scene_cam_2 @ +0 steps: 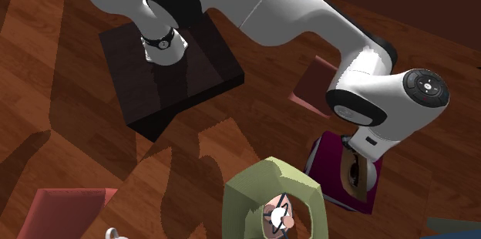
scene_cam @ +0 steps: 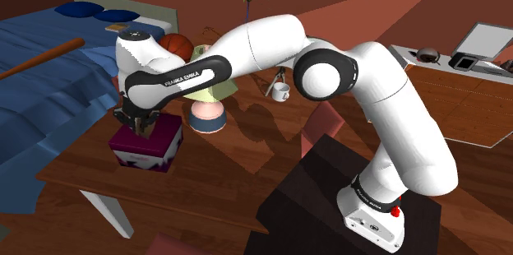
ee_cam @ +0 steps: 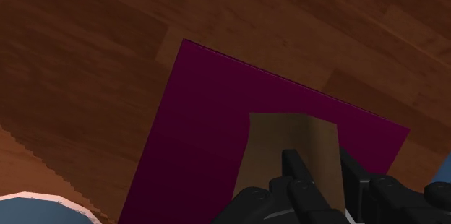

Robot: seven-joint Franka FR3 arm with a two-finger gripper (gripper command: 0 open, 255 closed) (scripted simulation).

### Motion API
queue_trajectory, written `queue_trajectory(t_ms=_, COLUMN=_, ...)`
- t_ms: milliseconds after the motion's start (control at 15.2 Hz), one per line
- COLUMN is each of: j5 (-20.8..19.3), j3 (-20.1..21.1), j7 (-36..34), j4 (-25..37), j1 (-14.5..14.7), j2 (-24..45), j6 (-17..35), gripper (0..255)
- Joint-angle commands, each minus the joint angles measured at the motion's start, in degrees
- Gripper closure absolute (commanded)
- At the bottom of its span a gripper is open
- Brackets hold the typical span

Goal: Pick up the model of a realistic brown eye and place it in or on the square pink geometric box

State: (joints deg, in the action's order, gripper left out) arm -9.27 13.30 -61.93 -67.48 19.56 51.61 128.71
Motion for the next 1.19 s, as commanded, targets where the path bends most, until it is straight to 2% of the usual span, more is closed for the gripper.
queue_trajectory(t_ms=0, j5=0.0, j3=-0.2, j7=0.0, j4=0.0, j1=-0.2, j2=0.3, j6=-0.1, gripper=255)
queue_trajectory(t_ms=66, j5=0.0, j3=-0.2, j7=0.1, j4=0.0, j1=-0.2, j2=0.3, j6=-0.2, gripper=0)
queue_trajectory(t_ms=396, j5=0.0, j3=-0.2, j7=0.0, j4=-0.1, j1=-0.2, j2=0.3, j6=-0.1, gripper=0)
queue_trajectory(t_ms=660, j5=0.6, j3=0.5, j7=0.3, j4=-2.5, j1=-1.1, j2=-5.2, j6=-3.3, gripper=0)
queue_trajectory(t_ms=1122, j5=0.6, j3=0.5, j7=0.3, j4=-2.5, j1=-1.1, j2=-5.2, j6=-3.3, gripper=0)
